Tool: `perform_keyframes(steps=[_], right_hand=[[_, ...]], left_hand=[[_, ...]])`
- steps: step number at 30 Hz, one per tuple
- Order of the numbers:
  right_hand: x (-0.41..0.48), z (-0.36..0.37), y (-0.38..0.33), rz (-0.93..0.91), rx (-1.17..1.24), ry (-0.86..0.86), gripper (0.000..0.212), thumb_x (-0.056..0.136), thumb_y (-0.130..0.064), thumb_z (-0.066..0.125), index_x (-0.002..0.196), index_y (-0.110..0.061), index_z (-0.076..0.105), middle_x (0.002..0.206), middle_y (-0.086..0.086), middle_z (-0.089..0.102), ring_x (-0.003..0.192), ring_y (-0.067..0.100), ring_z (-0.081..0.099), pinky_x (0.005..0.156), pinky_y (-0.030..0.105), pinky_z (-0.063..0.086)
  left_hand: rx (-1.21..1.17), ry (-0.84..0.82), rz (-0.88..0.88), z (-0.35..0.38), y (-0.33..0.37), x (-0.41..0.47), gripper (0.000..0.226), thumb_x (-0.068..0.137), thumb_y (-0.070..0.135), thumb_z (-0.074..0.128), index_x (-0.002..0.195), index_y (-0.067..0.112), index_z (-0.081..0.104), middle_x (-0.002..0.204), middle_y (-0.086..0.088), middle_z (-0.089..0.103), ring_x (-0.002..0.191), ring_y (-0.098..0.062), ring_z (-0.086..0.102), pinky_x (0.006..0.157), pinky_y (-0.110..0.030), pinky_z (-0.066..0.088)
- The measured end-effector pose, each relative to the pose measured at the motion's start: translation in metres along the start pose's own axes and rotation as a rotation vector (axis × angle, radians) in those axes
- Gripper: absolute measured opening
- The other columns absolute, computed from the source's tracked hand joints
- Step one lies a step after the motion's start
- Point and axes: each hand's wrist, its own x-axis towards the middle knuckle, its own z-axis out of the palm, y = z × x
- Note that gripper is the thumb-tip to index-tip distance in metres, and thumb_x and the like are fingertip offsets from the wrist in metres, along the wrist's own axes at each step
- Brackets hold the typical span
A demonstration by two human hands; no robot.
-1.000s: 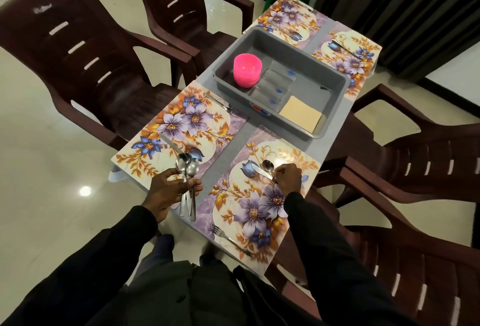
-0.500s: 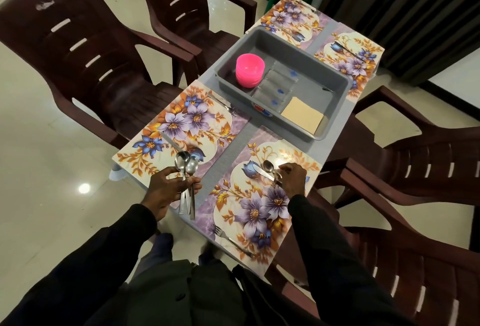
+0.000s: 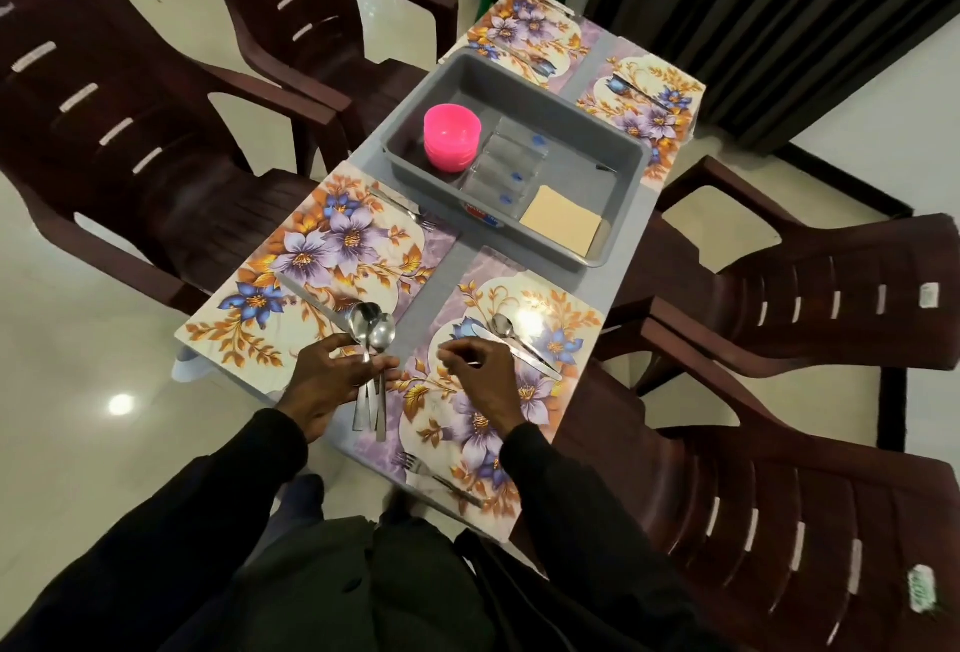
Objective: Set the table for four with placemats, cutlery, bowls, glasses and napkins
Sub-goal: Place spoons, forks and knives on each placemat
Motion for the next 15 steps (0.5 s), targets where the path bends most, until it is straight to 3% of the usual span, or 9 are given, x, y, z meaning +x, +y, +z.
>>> perform_keyframes(steps=[4,8,11,15], right_hand=[[-0.002,0.037,-0.029,0.031,0.078,-0.063,0.015,0.093,-0.022,0.073,0.098,-0.01,0.078,0.09,0.004,0.078,0.082,0.016,0.073,0.078,0.033,0.061],[0.001,0.058,-0.046,0.072,0.09,-0.083,0.016,0.093,-0.023,0.072,0.098,-0.01,0.079,0.089,0.004,0.077,0.082,0.015,0.073,0.074,0.025,0.057],[0.003,0.073,-0.054,0.089,0.157,-0.12,0.017,0.096,-0.018,0.066,0.092,-0.006,0.077,0.085,0.012,0.075,0.074,0.018,0.069,0.07,0.032,0.055],[0.003,0.098,-0.066,0.164,0.317,-0.149,0.028,0.103,-0.023,0.057,0.103,-0.001,0.074,0.095,0.02,0.075,0.085,0.032,0.072,0.079,0.047,0.061]], left_hand=[[0.09,0.007,0.021,0.001,0.003,0.002,0.053,0.078,0.006,0.084,0.125,0.005,0.06,0.101,-0.024,0.076,0.093,-0.039,0.075,0.094,-0.052,0.058],[0.092,-0.028,0.039,-0.01,0.008,-0.004,0.055,0.075,0.006,0.086,0.123,0.006,0.061,0.096,-0.023,0.077,0.091,-0.038,0.076,0.09,-0.048,0.059],[0.078,-0.004,0.059,-0.023,0.012,-0.006,0.048,0.081,-0.002,0.081,0.124,0.002,0.06,0.095,-0.023,0.077,0.087,-0.037,0.077,0.081,-0.043,0.063],[0.031,0.049,0.065,-0.047,0.021,-0.005,0.046,0.08,-0.007,0.08,0.121,-0.001,0.061,0.091,-0.021,0.077,0.079,-0.033,0.077,0.063,-0.034,0.062]])
